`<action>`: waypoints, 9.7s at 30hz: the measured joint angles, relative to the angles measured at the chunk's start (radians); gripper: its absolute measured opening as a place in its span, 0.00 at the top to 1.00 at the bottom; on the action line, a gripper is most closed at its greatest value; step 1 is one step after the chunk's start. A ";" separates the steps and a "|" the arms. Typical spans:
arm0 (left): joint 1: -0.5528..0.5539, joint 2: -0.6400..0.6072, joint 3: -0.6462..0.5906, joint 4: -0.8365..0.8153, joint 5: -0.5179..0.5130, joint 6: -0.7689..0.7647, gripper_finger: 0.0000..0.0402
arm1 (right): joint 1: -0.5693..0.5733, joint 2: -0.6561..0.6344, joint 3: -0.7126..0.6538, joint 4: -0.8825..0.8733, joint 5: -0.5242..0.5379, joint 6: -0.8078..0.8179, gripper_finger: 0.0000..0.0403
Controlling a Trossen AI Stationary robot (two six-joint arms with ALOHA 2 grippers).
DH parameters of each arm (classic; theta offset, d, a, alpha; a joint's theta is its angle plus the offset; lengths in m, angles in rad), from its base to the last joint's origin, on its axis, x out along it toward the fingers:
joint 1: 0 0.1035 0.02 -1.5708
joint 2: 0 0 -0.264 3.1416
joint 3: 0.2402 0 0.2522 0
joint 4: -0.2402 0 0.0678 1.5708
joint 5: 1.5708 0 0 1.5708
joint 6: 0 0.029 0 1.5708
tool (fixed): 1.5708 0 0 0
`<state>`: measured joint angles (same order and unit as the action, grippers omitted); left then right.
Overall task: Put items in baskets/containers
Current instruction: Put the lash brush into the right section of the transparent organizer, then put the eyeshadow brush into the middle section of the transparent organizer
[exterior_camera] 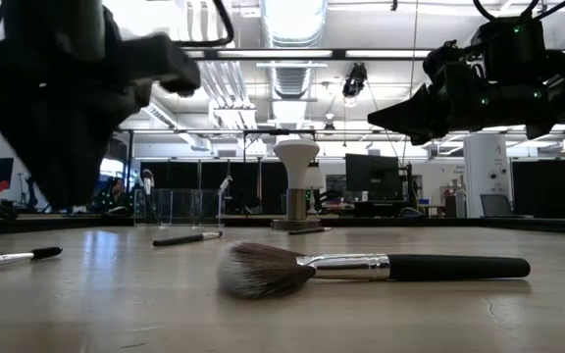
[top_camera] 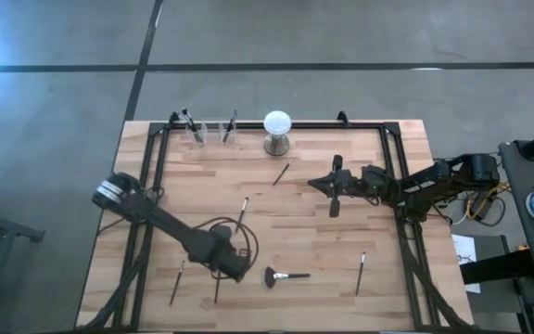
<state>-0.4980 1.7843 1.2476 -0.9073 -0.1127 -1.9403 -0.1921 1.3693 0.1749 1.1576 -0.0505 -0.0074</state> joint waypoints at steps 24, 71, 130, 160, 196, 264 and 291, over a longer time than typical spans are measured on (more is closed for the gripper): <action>-0.019 0.003 -0.169 0.110 -0.025 -0.118 0.93 | 0.000 0.000 0.001 0.000 -0.001 0.003 0.98; 0.674 -0.380 -0.280 0.932 -0.432 1.621 1.00 | 0.000 0.020 0.013 0.005 0.000 0.019 0.98; 1.208 -0.218 -0.435 1.348 -0.186 1.838 0.89 | 0.000 0.020 0.013 0.004 0.000 0.013 0.98; 0.941 -0.382 -0.298 0.782 -0.210 1.791 1.00 | 0.000 0.019 0.013 0.004 0.000 0.008 0.98; 0.317 -0.262 -0.304 0.437 -0.377 0.796 0.80 | 0.000 0.019 0.013 0.004 0.000 0.013 0.98; 0.493 -0.325 -0.341 0.579 -0.711 1.041 0.99 | 0.000 0.020 0.013 -0.001 0.000 0.008 0.98; 1.228 -0.408 -0.748 1.889 -0.368 1.927 0.99 | 0.000 0.020 0.013 0.000 0.000 0.008 0.98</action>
<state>0.7298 1.3765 0.4992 0.9818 -0.4808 -0.0132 -0.1922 1.3891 0.1875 1.1578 -0.0505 0.0006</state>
